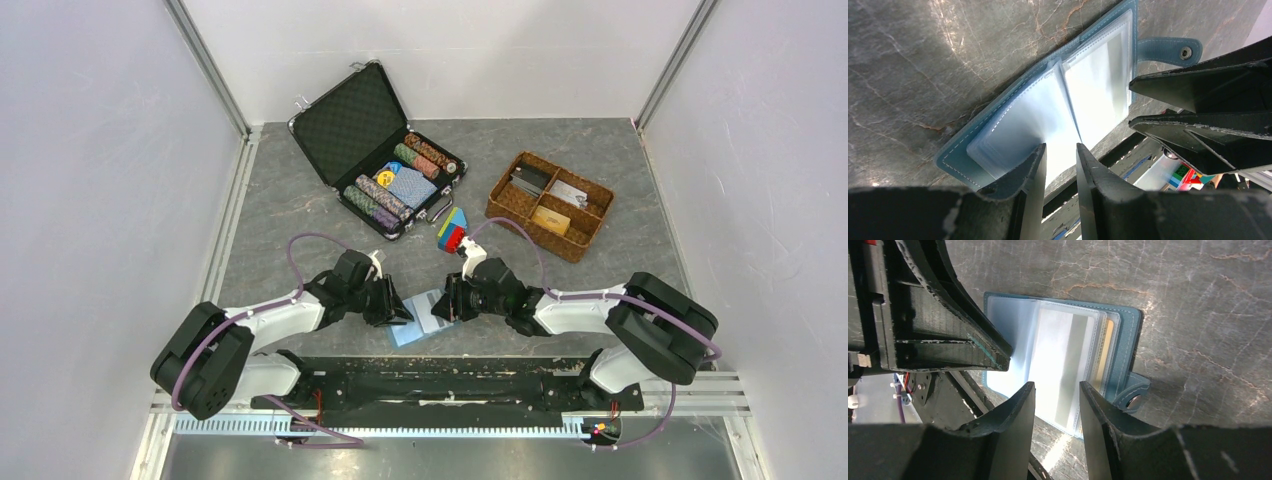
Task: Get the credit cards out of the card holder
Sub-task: Open the card holder at the center of the board.
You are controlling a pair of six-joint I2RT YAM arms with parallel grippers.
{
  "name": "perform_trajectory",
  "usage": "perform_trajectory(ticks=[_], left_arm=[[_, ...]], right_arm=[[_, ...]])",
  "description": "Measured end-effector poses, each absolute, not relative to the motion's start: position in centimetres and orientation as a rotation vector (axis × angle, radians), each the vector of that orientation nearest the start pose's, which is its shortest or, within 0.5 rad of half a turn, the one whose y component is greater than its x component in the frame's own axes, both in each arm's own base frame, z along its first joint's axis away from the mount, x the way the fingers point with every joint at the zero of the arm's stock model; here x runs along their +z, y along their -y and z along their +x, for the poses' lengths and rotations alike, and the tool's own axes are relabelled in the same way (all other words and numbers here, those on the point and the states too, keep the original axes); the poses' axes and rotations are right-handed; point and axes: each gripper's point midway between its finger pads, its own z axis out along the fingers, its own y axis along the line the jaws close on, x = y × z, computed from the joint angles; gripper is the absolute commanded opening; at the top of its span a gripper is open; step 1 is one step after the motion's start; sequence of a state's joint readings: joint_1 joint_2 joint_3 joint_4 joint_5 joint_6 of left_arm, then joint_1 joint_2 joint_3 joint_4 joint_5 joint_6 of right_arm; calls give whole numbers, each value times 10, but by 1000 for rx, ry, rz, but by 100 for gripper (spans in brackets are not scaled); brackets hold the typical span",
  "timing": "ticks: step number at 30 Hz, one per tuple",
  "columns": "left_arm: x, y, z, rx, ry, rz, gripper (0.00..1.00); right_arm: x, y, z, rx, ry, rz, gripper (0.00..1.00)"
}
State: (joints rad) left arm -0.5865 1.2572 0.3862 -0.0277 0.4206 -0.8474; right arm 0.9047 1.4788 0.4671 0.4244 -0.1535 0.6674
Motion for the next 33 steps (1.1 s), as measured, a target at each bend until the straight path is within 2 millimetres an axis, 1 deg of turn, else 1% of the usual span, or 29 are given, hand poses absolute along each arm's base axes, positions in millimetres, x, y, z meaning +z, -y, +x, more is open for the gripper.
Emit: perform_trajectory(ticks=[6,12,19,22,26,30,33], left_arm=[[25,226,160,-1057,-2711,-152,36],[25,226,160,-1057,-2711,-152,36],[25,226,160,-1057,-2711,-152,36],[25,226,160,-1057,-2711,-152,36],[25,227,160,-1057,-2711,-152,35],[26,226,160,-1057,-2710,-152,35],[26,226,160,-1057,-2710,-152,36]], right_arm=[[45,-322,182,1068,-2296,-364,40],[48,-323,179,1118,-2279,-354,40],[61,-333,172,1229,-2236,-370,40],[64,-335,171,1249,-2221,-371,40],[58,-331,174,1204,-2238,-359,40],[43,-320,178,1096,-2292,-353,40],[37,-314,182,1029,-2313,-354,40]])
